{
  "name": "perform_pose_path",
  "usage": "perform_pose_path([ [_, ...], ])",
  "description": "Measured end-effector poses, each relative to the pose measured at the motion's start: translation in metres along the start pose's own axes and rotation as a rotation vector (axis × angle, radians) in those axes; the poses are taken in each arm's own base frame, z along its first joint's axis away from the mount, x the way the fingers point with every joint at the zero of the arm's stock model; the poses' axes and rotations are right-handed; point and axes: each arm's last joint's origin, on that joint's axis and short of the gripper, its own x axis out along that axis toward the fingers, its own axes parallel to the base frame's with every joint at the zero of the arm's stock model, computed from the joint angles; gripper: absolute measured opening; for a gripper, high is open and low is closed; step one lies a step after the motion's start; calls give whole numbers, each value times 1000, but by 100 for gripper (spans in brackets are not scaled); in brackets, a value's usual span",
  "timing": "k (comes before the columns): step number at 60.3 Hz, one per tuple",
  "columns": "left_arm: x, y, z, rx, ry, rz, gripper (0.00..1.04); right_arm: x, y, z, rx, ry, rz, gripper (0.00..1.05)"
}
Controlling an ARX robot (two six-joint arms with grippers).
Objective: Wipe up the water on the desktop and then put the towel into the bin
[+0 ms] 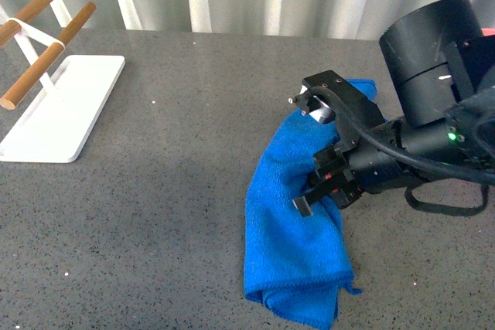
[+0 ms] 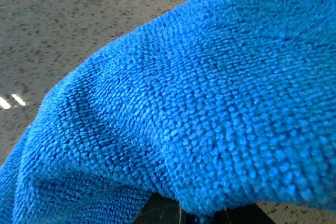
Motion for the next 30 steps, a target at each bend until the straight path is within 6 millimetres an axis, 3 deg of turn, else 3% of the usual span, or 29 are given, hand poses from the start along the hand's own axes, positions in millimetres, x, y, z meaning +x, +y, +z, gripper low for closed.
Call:
perform_pose_path([
  [13, 0, 0, 0, 0, 0, 0, 98, -42, 7, -17, -34, -29, 6, 3],
  [30, 0, 0, 0, 0, 0, 0, 98, -69, -7, -45, 3, -8, -40, 3],
])
